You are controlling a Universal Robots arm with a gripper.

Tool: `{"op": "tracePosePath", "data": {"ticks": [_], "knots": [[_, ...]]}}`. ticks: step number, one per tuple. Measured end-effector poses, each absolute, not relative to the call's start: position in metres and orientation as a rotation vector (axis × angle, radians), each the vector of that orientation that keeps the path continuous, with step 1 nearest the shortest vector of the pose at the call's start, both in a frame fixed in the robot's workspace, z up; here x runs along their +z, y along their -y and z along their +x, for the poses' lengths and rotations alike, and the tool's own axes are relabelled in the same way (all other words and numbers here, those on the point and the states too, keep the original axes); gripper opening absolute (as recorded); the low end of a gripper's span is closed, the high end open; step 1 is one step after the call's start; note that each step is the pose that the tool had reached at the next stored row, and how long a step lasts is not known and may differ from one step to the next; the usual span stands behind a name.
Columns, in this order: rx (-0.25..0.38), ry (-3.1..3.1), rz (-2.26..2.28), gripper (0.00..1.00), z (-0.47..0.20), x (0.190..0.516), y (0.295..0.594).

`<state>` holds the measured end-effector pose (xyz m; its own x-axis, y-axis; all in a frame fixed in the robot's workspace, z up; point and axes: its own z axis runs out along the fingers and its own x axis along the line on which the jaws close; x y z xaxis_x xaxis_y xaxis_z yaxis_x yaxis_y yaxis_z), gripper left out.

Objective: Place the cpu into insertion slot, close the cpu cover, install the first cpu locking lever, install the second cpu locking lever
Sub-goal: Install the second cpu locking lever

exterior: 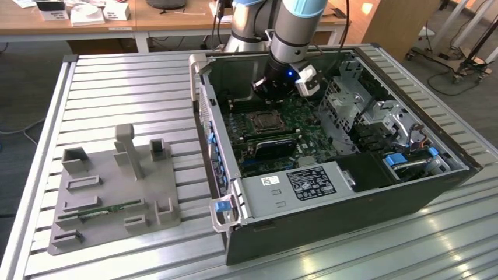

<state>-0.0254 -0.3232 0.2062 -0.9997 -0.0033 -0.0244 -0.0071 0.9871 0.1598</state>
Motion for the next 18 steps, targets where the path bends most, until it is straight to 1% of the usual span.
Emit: {"op": "tracePosePath", "data": {"ticks": [18], "knots": [[0.242,-3.108,-0.010,0.10,-0.0254,0.2057,0.3290]]}}
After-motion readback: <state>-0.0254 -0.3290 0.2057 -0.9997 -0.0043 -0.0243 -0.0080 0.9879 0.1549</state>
